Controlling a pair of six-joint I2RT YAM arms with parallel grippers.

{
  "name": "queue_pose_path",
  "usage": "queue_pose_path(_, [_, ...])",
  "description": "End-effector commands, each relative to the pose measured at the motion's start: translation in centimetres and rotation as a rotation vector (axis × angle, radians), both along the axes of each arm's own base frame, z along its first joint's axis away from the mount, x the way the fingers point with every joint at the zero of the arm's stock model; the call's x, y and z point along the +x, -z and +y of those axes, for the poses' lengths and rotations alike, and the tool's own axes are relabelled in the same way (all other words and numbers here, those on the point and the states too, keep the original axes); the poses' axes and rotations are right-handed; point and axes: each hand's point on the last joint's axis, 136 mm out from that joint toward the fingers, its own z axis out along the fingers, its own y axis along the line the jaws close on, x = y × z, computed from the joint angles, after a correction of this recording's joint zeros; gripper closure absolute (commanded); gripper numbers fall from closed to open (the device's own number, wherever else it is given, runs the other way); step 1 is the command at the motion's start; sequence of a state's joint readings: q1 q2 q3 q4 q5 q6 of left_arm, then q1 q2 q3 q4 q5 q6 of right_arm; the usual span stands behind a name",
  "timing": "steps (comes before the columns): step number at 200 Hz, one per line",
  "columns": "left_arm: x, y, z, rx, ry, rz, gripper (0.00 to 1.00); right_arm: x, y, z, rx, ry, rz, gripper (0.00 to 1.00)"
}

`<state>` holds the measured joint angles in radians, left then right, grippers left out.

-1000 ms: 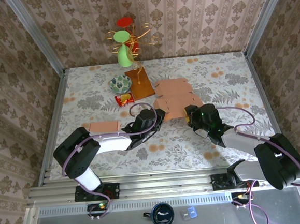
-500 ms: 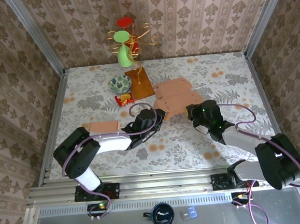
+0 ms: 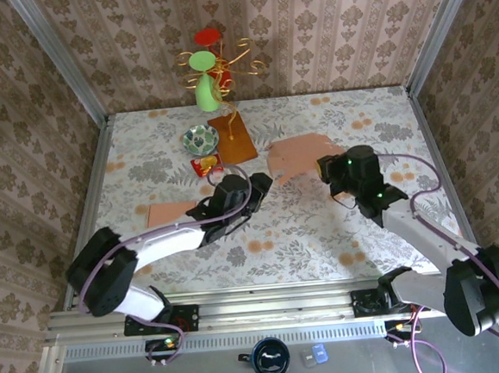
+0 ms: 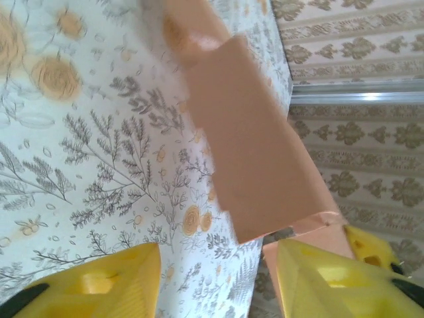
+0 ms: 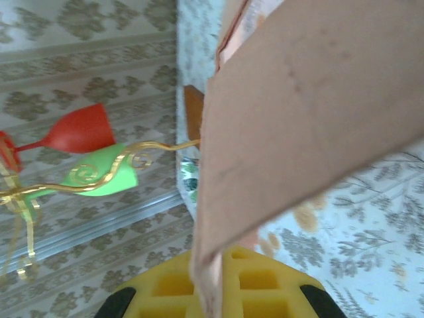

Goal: Fold the paper box

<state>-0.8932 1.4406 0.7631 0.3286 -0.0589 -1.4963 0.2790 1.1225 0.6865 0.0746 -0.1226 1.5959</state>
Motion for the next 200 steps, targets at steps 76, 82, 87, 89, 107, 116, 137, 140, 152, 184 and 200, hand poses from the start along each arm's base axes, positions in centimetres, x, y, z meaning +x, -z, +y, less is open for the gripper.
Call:
queue_pose_path(76, [-3.8, -1.5, 10.4, 0.408, 0.118, -0.010, 0.50, -7.8, -7.8, -1.7, -0.090, -0.066, 0.227, 1.00])
queue_pose_path(82, [-3.8, -1.7, 10.6, 0.408, 0.124, -0.013, 0.50, -8.3, -8.0, -1.7, -0.095, -0.060, 0.250, 1.00])
queue_pose_path(87, [-3.7, -1.8, 10.6, 0.406, 0.133, -0.016, 0.50, -8.7, -8.2, -1.7, -0.099, -0.054, 0.267, 1.00])
queue_pose_path(89, [-3.7, -1.9, 10.6, 0.406, 0.134, -0.015, 0.50, -8.7, -8.2, -1.7, -0.101, -0.052, 0.273, 1.00])
queue_pose_path(107, [-3.6, -1.7, 10.6, 0.415, 0.175, 0.005, 0.51, -8.8, -8.7, -1.6, -0.114, -0.029, 0.330, 1.00])
queue_pose_path(116, [-3.5, -1.5, 10.4, 0.421, 0.198, 0.015, 0.51, -7.9, -8.5, -1.4, -0.117, -0.018, 0.340, 1.00])
queue_pose_path(137, [-3.5, -1.0, 9.5, 0.418, 0.252, 0.034, 0.52, -4.2, -7.9, 0.0, -0.096, -0.022, 0.308, 1.00])
queue_pose_path(140, [-3.4, -1.0, 9.4, 0.417, 0.259, 0.033, 0.52, -3.5, -7.5, 0.3, -0.091, -0.028, 0.307, 1.00])
queue_pose_path(152, [-3.4, -0.9, 9.1, 0.422, 0.278, 0.033, 0.52, -1.1, -6.3, 1.8, -0.061, -0.062, 0.300, 1.00])
queue_pose_path(184, [-3.7, -0.1, 9.6, 0.450, 0.309, 0.042, 0.53, 3.1, -2.4, 4.5, -0.058, -0.136, 0.314, 1.00])
queue_pose_path(200, [-4.0, 0.3, 10.2, 0.467, 0.320, 0.043, 0.55, 4.0, -0.1, 5.4, -0.051, -0.165, 0.308, 1.00])
